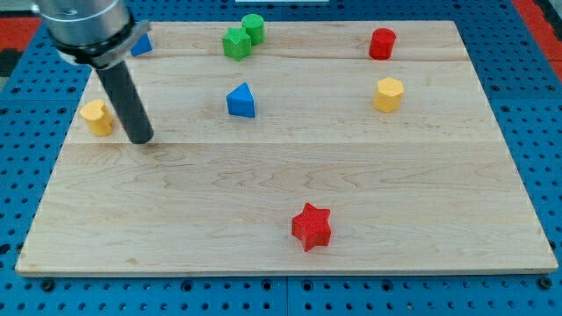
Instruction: Move the arm away from yellow heart
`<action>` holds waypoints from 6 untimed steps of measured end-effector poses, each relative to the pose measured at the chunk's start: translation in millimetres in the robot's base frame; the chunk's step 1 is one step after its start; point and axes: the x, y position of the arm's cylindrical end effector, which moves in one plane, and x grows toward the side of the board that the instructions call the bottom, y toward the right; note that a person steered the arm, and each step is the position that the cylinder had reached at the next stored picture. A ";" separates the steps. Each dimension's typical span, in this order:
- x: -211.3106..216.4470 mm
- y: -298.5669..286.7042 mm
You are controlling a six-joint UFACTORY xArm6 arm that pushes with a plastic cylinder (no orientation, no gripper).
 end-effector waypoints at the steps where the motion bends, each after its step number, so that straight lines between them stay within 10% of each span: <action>1: -2.1 3.1; 6: -4.9 7.3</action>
